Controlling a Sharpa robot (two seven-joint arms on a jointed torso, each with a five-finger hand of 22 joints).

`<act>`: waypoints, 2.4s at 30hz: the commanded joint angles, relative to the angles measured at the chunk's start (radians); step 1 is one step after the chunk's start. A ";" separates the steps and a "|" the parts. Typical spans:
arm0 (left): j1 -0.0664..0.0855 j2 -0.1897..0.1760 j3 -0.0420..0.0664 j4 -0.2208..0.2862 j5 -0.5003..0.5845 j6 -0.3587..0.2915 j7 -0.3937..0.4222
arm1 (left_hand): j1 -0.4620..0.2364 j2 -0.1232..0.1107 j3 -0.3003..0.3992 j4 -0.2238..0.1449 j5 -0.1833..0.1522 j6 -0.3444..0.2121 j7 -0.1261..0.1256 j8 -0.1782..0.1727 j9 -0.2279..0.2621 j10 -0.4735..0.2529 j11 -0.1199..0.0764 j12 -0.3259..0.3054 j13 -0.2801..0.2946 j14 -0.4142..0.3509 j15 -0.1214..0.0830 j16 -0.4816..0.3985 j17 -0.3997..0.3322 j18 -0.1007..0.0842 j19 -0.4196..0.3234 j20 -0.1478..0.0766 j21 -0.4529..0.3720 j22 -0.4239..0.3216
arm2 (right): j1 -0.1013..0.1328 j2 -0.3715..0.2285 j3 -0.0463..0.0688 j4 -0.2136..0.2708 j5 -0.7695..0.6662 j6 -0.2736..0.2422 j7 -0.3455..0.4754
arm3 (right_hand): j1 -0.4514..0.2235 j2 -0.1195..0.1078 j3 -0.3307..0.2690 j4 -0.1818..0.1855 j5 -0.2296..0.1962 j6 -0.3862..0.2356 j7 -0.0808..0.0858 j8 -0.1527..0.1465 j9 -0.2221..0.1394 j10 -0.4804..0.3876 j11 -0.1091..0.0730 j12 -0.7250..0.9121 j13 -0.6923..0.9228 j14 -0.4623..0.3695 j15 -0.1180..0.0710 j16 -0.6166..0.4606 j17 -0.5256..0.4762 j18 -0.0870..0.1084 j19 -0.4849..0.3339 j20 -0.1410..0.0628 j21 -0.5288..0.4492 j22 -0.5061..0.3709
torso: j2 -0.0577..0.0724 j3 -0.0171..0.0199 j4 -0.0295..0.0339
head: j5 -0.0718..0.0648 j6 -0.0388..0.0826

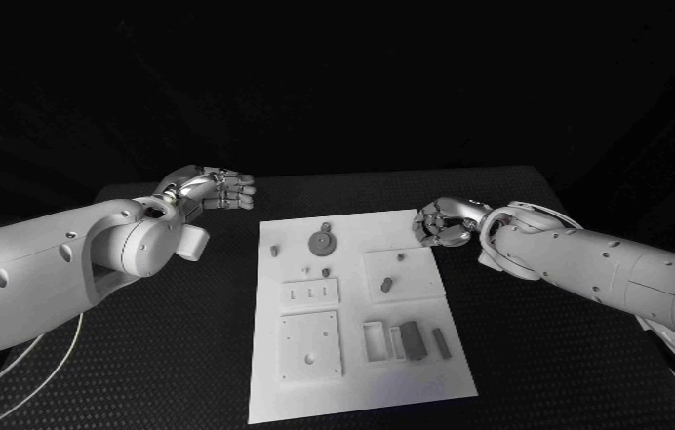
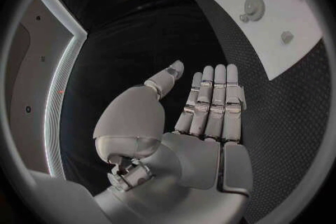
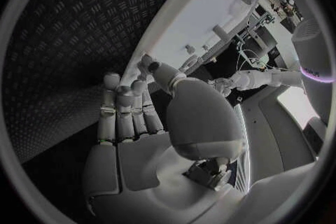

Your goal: Assemble the parts on the task board

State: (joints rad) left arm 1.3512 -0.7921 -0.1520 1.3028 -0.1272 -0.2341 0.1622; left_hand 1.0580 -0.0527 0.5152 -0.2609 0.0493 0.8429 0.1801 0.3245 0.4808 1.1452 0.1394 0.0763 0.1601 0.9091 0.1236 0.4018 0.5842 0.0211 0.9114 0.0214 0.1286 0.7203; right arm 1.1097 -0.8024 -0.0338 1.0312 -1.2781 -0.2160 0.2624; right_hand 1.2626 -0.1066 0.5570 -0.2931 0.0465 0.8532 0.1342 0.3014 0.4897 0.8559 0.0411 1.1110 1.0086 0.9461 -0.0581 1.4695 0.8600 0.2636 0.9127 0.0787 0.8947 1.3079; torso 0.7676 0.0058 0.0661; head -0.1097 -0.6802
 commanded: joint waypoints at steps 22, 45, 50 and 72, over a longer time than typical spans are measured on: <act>0.001 -0.002 0.001 0.005 -0.005 0.014 0.002 | 0.003 -0.006 0.000 -0.004 0.002 -0.003 0.004 -0.005 0.000 0.003 0.000 -0.004 0.002 0.007 0.002 -0.006 0.003 0.017 0.002 0.005 -0.007 0.002 | -0.001 0.007 0.000 -0.011 -0.003 0.012 0.021 | -0.013 0.021 0.049 0.007 0.004 0.091 0.001 0.043 0.022 0.008 -0.009 0.020 -0.005 0.008 -0.007 0.017 0.001 -0.002 0.005 0.003 0.010 0.019 | 0.000 -0.0002 -0.0001 | -0.001 -0.003; 0.001 0.003 0.000 -0.001 -0.029 0.029 0.002 | 0.004 0.003 0.001 -0.002 0.002 0.012 -0.003 0.003 0.005 0.016 -0.005 0.001 0.007 0.014 0.000 -0.007 0.011 0.017 0.005 0.003 -0.008 0.004 | 0.002 0.013 0.001 0.046 0.082 -0.075 -0.051 | -0.105 0.064 0.056 0.008 0.004 0.166 -0.031 0.086 0.067 0.069 -0.041 0.043 -0.013 0.061 -0.038 0.044 0.003 -0.002 0.057 -0.031 0.046 0.019 | -0.001 -0.0013 -0.0007 | 0.000 -0.003; 0.001 0.004 0.000 0.002 -0.073 0.026 -0.007 | -0.003 0.013 -0.002 0.004 0.002 0.044 -0.017 0.018 0.011 0.045 -0.018 0.011 0.016 0.035 -0.007 -0.002 0.023 0.016 0.012 -0.002 -0.006 0.009 | 0.032 0.017 0.002 0.093 0.082 -0.088 -0.117 | -0.104 0.064 0.058 0.004 0.004 0.170 -0.033 0.089 0.071 0.075 -0.044 0.045 -0.013 0.067 -0.041 0.047 0.004 -0.002 0.061 -0.035 0.050 0.020 | -0.001 -0.0022 -0.0005 | 0.001 0.002; 0.001 0.089 0.000 0.099 -0.190 -0.020 -0.282 | -0.153 -0.041 -0.060 0.110 0.000 0.075 -0.033 0.003 -0.002 0.204 -0.095 0.100 0.122 0.166 -0.074 0.069 0.131 0.019 0.102 -0.056 0.045 0.059 | 0.098 0.108 0.002 0.378 -0.179 -0.103 -0.429 | -0.103 0.044 0.060 0.002 0.004 0.186 -0.042 0.093 0.081 0.097 -0.053 0.051 -0.014 0.089 -0.051 0.056 0.005 -0.002 0.078 -0.049 0.064 0.019 | -0.032 -0.0131 -0.0180 | 0.050 0.023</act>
State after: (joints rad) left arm 1.3517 -0.7083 -0.1523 1.3955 -0.2824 -0.2396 -0.0599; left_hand 0.9124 -0.0943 0.4571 -0.1560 0.0493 0.9144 0.1480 0.3312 0.4791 1.3428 0.0471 0.1715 0.2750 1.0691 0.0526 0.4661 0.7095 0.0305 1.0077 -0.0352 0.1715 0.7766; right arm 1.2067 -0.7014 -0.0317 1.3977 -1.3543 -0.3006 -0.1039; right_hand 1.1600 -0.0569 0.6156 -0.2887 0.0461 0.9978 0.0717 0.3473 0.5067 0.9458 -0.0127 1.1575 0.9950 1.0279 -0.1108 1.5216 0.8632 0.2635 0.9847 0.0286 0.9567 1.3079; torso 0.7426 -0.0044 0.0513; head -0.0686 -0.6587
